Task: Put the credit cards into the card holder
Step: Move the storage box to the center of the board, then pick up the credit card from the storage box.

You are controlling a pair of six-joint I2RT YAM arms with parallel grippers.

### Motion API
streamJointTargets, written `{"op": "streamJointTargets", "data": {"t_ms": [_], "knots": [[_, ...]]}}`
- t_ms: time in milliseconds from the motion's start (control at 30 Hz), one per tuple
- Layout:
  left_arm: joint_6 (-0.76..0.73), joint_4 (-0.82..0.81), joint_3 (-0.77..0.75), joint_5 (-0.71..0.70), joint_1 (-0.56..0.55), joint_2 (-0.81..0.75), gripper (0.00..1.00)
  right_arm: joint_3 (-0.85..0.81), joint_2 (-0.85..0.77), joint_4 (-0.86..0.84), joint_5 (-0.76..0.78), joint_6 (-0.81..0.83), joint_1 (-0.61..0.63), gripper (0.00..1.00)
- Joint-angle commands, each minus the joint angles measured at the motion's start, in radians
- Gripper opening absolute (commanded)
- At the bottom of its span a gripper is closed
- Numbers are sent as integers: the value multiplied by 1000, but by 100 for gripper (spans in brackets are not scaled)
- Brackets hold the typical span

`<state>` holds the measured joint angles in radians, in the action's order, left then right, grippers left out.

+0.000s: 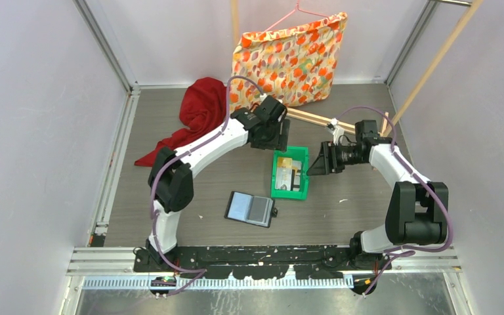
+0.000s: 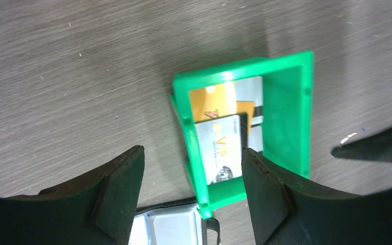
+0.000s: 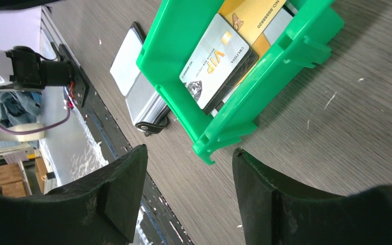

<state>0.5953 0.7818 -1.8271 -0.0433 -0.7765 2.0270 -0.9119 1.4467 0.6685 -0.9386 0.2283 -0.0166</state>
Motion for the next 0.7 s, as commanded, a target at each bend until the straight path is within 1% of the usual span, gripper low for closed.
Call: {"op": "streamJointTargets", "data": {"t_ms": [0, 133, 233, 367, 500, 667], "knots": [[-25, -11, -22, -81, -93, -121, 71, -45, -26, 37, -70, 56, -33, 67], [72, -20, -13, -153, -171, -110, 68, -44, -26, 29, -60, 51, -81, 67], [119, 12, -38, -203, -206, -76, 64, -39, -26, 18, -54, 41, -111, 67], [151, 109, -109, -257, -223, 1, 59, -35, -34, 9, -54, 33, -124, 66], [158, 120, -139, -270, -227, 58, 57, -32, -38, 4, -49, 28, -130, 67], [160, 145, -171, -254, -227, 124, 59, -30, -40, -2, -43, 24, -133, 67]]}}
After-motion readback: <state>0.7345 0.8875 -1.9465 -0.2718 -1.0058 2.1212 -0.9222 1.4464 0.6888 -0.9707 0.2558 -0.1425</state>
